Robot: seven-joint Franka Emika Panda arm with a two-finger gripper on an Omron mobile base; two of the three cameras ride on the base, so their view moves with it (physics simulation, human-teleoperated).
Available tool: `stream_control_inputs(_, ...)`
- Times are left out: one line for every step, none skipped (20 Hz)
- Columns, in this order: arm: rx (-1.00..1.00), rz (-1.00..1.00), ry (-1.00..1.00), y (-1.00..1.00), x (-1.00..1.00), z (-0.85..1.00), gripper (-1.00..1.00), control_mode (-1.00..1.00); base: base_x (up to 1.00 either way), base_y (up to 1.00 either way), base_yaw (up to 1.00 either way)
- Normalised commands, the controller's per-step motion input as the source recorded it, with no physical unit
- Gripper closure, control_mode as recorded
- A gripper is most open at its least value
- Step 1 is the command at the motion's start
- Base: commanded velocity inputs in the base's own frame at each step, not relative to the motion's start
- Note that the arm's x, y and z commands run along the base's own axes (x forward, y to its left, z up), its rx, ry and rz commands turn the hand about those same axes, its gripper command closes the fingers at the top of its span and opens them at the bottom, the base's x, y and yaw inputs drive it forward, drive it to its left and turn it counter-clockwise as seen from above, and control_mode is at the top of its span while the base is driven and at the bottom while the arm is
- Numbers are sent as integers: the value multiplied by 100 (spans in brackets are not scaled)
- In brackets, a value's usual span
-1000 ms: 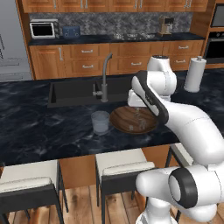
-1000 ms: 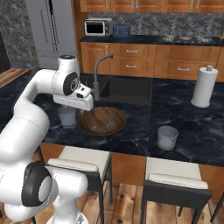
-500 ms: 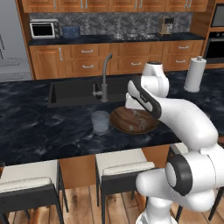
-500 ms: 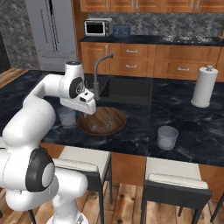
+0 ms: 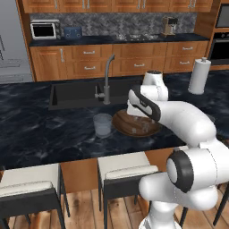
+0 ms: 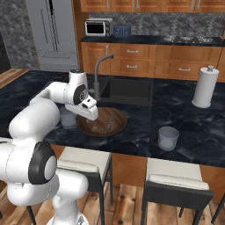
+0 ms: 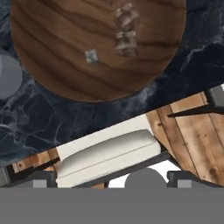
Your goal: There are four ice cubes in the ice bowl. Place two ice cubes in each glass of water.
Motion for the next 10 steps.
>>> stream_control_inputs(0, -2, 0, 0, 12, -32, -100, -100, 0, 0, 0)
stream_control_inputs(0, -1, 2, 0, 9, -30, -100, -100, 0, 0, 0)
stream_control_inputs(0, -2, 4, 0, 11, -33, -100, -100, 0, 0, 0)
stream_control_inputs(0, -3, 3, -1, 14, -34, -100, -100, 0, 0, 0)
stream_control_inputs(0, -3, 4, -6, 20, -31, -100, -100, 0, 0, 0)
stream_control_inputs(0, -3, 2, -5, 21, -29, -100, -100, 0, 0, 0)
stream_control_inputs(0, -5, 2, -8, 28, -26, -100, -100, 0, 0, 0)
stream_control_inputs(0, -5, 2, -15, 28, -23, -100, -100, 0, 0, 0)
stream_control_inputs(1, -5, 2, -13, 30, -26, -100, -100, 0, 0, 0)
stream_control_inputs(0, -5, 2, -9, 34, -24, -100, -100, 0, 0, 0)
